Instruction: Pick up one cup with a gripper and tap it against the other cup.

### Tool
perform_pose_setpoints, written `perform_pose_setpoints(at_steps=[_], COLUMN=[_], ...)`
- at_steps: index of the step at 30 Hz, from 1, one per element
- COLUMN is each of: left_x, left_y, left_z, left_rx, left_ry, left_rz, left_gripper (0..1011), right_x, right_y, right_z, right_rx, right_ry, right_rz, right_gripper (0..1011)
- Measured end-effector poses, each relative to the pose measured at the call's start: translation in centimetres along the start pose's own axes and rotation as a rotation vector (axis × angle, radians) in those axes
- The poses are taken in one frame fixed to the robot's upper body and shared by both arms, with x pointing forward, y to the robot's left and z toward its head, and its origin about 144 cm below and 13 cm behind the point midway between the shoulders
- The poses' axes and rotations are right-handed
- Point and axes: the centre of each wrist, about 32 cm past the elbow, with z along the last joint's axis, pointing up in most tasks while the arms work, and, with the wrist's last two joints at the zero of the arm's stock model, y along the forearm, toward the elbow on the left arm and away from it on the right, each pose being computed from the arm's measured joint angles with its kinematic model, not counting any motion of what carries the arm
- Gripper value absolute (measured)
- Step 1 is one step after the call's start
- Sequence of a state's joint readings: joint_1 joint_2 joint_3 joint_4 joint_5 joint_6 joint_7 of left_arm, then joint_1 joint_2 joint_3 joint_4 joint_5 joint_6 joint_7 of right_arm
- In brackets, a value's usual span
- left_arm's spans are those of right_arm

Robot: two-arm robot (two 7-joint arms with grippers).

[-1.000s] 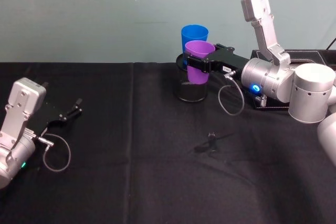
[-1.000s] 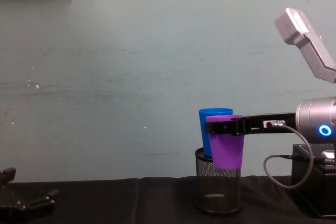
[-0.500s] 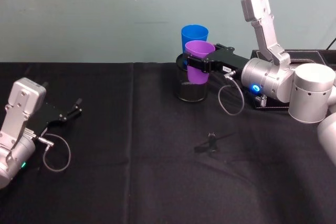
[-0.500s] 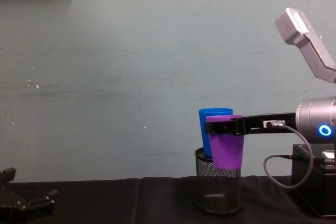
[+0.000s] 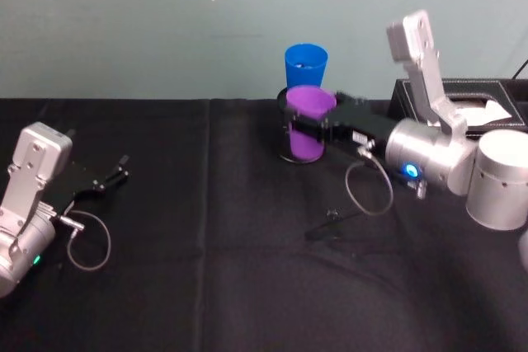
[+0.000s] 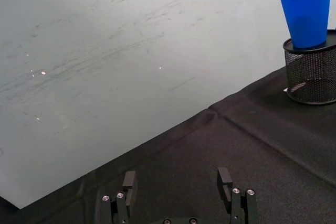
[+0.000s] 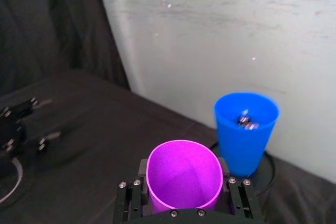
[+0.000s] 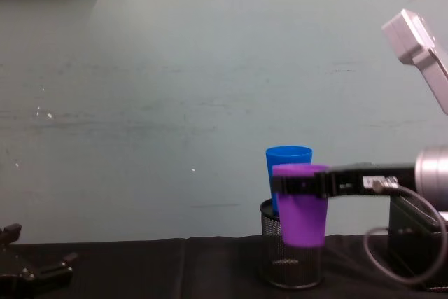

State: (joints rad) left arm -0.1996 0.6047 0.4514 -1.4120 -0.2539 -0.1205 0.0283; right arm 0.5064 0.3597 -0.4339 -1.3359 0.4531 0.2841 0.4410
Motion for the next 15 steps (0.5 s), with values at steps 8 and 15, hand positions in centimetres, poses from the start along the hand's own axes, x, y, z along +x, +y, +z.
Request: perform_pose_setpoints(at_steps=[8,15], left_x=[0.0,0.0], left_y=[0.0,0.0], left_z=[0.0,0.0], left_rx=[0.0,0.0], left_ry=[0.0,0.0], left_rz=[0.0,0.0], left_gripper=[1000,1000], right_x=[-2.1,-3.6], right_y=[-2.2,-3.5], right_z=[-2.5,-5.8], right_rx=[0.012,0.074], right_ry=[-0.082,-0.158], right_rz=[0.023,0.029], right_gripper=[738,739])
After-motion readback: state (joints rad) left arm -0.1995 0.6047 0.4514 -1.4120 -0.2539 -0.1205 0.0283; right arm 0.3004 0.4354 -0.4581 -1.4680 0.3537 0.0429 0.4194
